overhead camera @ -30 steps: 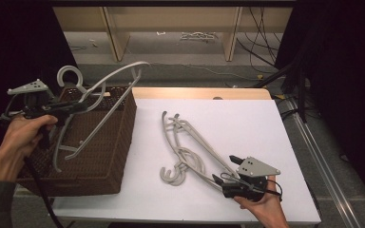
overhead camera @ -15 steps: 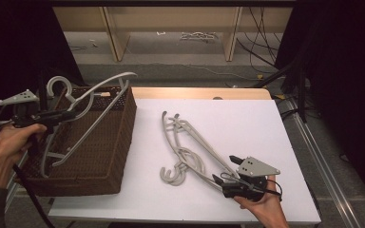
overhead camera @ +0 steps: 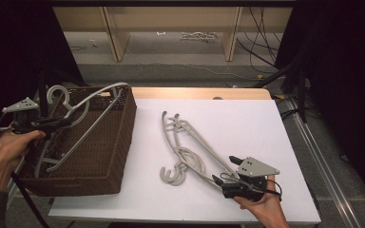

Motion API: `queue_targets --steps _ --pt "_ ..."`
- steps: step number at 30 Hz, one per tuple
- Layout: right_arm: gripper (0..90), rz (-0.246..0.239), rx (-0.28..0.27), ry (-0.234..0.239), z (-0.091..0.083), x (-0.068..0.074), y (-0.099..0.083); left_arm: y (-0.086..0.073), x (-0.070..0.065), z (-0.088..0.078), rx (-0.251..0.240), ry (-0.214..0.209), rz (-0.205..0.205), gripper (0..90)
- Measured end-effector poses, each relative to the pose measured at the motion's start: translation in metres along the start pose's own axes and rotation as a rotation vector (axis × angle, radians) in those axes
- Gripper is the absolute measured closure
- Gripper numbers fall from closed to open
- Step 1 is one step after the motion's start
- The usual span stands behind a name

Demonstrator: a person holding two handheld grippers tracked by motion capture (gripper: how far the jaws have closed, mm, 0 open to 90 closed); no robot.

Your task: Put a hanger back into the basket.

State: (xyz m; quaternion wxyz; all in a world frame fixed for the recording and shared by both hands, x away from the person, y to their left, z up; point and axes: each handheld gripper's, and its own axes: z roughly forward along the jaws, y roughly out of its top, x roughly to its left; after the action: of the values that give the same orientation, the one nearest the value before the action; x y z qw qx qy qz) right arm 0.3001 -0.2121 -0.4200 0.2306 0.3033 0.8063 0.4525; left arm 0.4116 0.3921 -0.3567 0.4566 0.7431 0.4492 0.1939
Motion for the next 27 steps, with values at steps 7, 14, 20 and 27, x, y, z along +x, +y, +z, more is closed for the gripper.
queue_targets --steps 7,14,20,27 --pt "19.5 0.001 -0.003 0.0 0.0 -0.001 0.0 -0.013 0.006 0.005 0.025 0.022 -0.003 79.2" --pt "19.4 -0.002 0.002 0.003 0.001 -0.001 -0.001 -0.024 0.009 0.016 0.102 0.024 0.013 79.0" --pt "19.5 0.0 0.006 0.001 0.001 -0.001 -0.001 -0.03 0.008 0.03 0.123 0.033 0.016 78.8" --pt "19.4 -0.002 0.004 0.005 0.001 0.0 -0.001 -0.037 0.004 0.048 0.205 0.067 0.03 78.6"
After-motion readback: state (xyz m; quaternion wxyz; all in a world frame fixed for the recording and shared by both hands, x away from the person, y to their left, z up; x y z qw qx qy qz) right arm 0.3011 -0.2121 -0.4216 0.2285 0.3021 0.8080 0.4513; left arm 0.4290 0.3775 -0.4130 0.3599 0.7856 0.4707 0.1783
